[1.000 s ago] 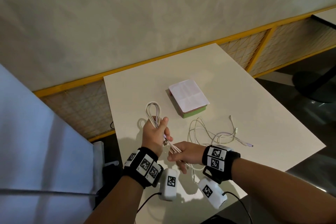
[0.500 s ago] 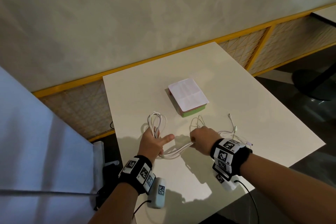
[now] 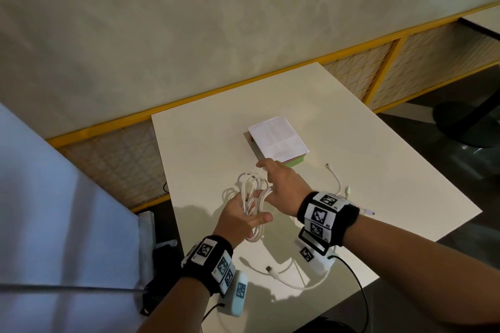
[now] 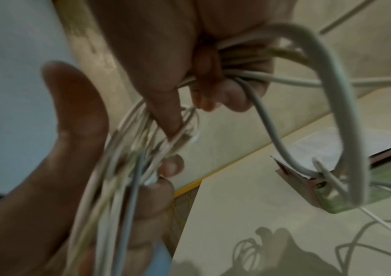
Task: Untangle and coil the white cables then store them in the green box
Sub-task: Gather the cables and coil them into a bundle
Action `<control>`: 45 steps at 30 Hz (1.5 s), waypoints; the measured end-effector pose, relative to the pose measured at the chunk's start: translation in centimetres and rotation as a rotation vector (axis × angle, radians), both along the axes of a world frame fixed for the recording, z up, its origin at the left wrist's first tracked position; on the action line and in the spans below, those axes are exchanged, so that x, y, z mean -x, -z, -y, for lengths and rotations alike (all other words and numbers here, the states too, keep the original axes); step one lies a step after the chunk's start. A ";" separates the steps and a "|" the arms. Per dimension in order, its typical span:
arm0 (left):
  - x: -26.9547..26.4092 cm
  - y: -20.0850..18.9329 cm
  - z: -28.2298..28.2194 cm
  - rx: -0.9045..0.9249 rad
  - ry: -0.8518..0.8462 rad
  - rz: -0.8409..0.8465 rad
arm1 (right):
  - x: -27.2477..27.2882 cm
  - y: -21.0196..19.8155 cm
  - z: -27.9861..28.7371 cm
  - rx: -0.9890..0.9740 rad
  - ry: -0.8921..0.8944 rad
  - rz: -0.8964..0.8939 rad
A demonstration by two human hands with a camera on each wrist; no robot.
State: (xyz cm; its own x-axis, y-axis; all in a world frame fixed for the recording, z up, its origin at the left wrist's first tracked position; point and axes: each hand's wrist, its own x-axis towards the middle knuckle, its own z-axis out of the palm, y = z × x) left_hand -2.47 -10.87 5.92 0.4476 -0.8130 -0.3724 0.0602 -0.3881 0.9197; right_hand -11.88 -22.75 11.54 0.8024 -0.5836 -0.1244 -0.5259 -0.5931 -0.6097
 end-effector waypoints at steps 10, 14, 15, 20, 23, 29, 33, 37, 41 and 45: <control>0.3 -0.6 0.0 0.017 -0.028 -0.075 | -0.4 0.3 1.3 -0.192 -0.102 -0.059; 0.6 -0.7 0.0 0.005 -0.011 -0.125 | -0.7 0.3 1.4 -0.237 -0.128 -0.080; 0.6 -0.7 0.0 0.003 -0.012 -0.124 | -0.7 0.3 1.4 -0.241 -0.133 -0.085; 0.3 -0.5 0.3 0.016 -0.018 -0.120 | -1.1 0.4 1.6 -0.269 -0.116 -0.079; 0.2 -0.1 0.4 -0.003 -0.011 -0.097 | -1.4 0.5 1.6 -0.232 -0.093 -0.076; 0.4 0.7 0.9 -0.050 -0.013 -0.061 | -2.3 0.9 1.4 -0.142 -0.034 -0.113; 0.6 0.3 1.5 -0.047 -0.044 -0.083 | -3.0 1.4 1.2 -0.063 0.058 -0.098; 0.6 0.4 2.0 -0.043 -0.093 -0.099 | -3.8 1.5 0.8 -0.119 0.166 0.000; 0.1 0.5 1.7 -0.020 -0.081 -0.088 | -3.8 1.1 0.2 -0.286 0.214 0.088; -0.3 0.8 1.5 -0.053 -0.037 -0.003 | -3.5 1.0 -0.2 -0.359 0.195 0.083</control>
State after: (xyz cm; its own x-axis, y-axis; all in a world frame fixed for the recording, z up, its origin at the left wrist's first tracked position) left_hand -2.16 -12.35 5.09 0.4757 -0.7749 -0.4163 0.0783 -0.4341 0.8975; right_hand -8.42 -22.57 10.56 0.6969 -0.6571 -0.2871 -0.5474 -0.2288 -0.8050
